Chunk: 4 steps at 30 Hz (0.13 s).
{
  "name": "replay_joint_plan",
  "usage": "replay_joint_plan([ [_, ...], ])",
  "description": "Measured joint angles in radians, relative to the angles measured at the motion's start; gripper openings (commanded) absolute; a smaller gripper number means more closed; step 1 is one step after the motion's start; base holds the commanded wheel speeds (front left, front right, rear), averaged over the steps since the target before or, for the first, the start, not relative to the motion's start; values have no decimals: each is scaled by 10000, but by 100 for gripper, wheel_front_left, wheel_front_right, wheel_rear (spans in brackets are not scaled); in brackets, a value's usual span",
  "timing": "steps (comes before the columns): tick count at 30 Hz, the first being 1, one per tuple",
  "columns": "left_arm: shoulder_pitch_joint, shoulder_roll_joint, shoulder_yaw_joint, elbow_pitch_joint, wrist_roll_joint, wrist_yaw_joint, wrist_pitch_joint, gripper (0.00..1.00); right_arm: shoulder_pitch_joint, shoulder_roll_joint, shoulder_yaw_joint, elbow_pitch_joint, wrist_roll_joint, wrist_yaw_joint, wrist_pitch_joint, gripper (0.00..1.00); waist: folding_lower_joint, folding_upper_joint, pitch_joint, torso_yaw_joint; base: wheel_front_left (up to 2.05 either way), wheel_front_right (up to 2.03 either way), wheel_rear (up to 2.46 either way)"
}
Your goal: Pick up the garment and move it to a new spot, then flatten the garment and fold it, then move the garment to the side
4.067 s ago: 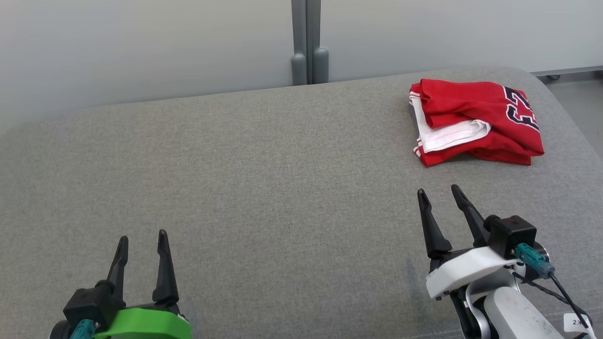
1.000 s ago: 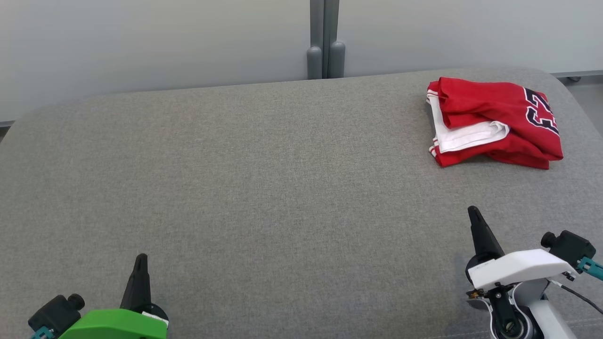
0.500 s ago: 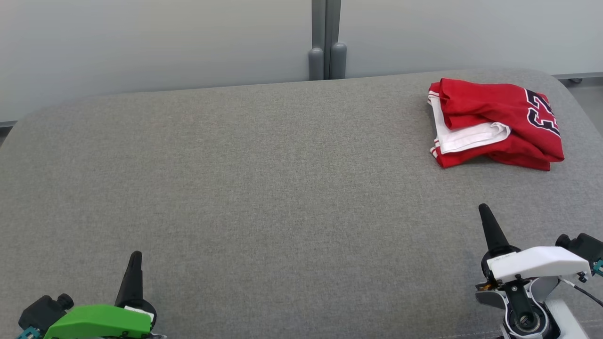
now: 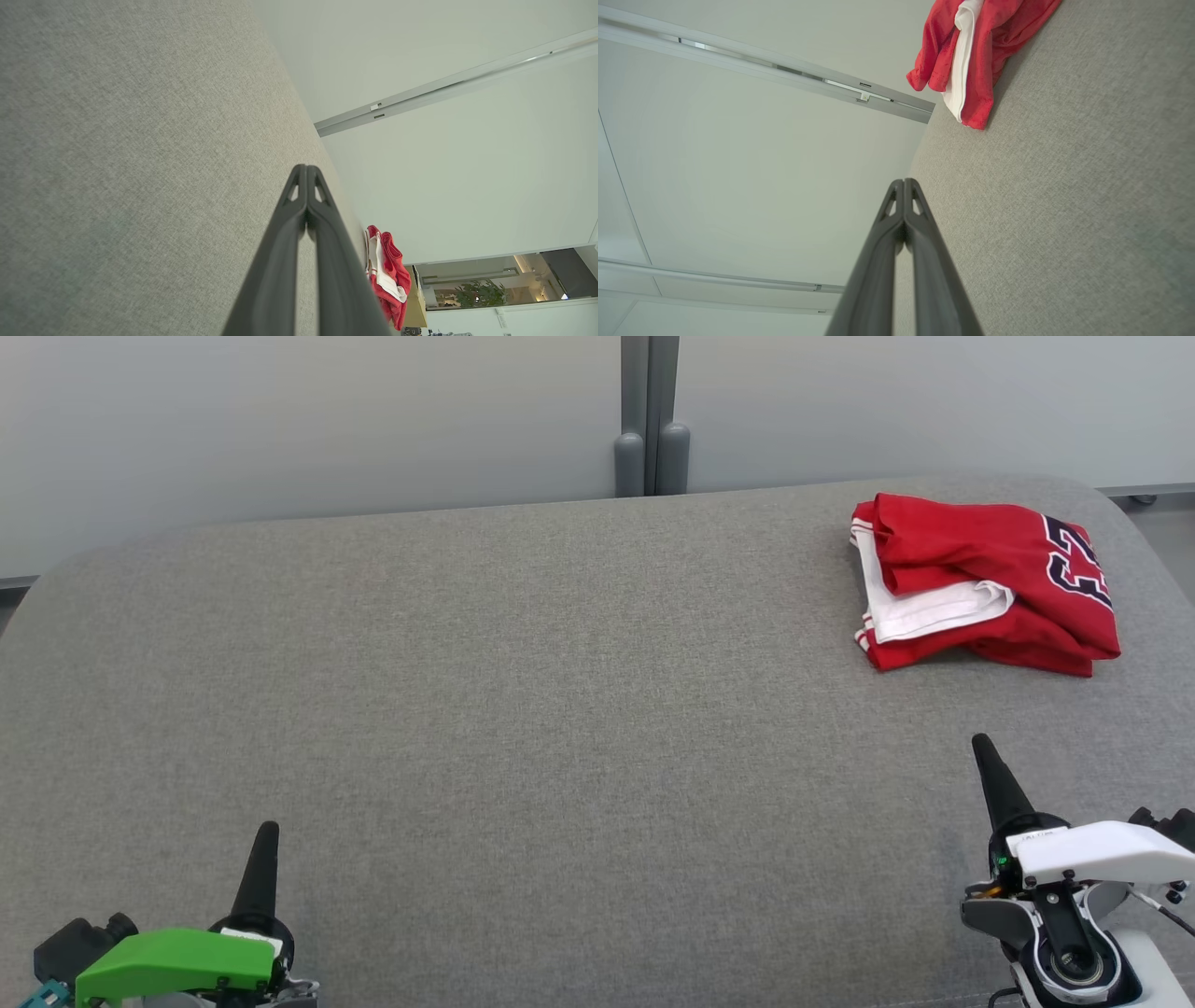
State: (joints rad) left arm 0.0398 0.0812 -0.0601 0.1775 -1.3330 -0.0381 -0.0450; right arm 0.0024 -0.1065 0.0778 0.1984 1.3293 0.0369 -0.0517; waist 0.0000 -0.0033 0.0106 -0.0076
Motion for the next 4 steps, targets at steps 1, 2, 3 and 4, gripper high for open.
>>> replay_joint_plan([
  [1, -3, 4, 8, 31, -180, -17, 17, 0, -13, 0, -35, 25, 146, 56, 0, 0, 0, 0, -2, 3, 0, 0, 0],
  [2, -7, 6, 19, 50, -307, -21, 36, 0, -32, 0, -65, 38, 276, 67, 15, 0, 0, 0, -5, 5, 0, 0, 0],
  [3, -15, 10, 35, 65, -401, -54, 82, 0, -54, 0, -98, 50, 382, 71, 67, 0, 0, 0, -7, 8, 0, 0, 0],
  [4, -35, 13, 46, 82, -500, -111, 98, 0, -88, 0, -127, 71, 491, 96, 100, 0, 0, 0, -9, 11, 0, 0, 0],
])
